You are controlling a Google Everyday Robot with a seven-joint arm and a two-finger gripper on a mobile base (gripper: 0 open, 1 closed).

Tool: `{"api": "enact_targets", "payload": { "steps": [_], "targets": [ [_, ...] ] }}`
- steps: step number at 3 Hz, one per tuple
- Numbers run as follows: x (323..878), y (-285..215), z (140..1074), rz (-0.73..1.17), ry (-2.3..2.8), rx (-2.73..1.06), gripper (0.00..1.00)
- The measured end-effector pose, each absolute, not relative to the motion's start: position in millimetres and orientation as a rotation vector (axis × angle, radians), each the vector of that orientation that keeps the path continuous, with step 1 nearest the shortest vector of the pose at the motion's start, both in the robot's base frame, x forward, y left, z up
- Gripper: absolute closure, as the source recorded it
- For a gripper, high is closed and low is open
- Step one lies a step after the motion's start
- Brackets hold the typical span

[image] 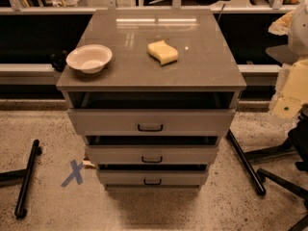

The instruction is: Open middle drawer

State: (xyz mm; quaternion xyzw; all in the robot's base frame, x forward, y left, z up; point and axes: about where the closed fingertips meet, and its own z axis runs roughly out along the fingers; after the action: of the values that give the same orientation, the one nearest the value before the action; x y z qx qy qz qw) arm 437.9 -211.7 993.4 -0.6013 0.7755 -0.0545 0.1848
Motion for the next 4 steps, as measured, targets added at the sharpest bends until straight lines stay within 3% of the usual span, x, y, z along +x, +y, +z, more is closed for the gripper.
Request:
{"api": "enact_targets", "payload": {
  "steps": [2, 4],
  "targets": [
    [440, -208, 975, -0.13, 2.177, -1.703, 0.0],
    [430, -162, 848, 0.025, 2.127, -1.856, 0.0]
  ]
}}
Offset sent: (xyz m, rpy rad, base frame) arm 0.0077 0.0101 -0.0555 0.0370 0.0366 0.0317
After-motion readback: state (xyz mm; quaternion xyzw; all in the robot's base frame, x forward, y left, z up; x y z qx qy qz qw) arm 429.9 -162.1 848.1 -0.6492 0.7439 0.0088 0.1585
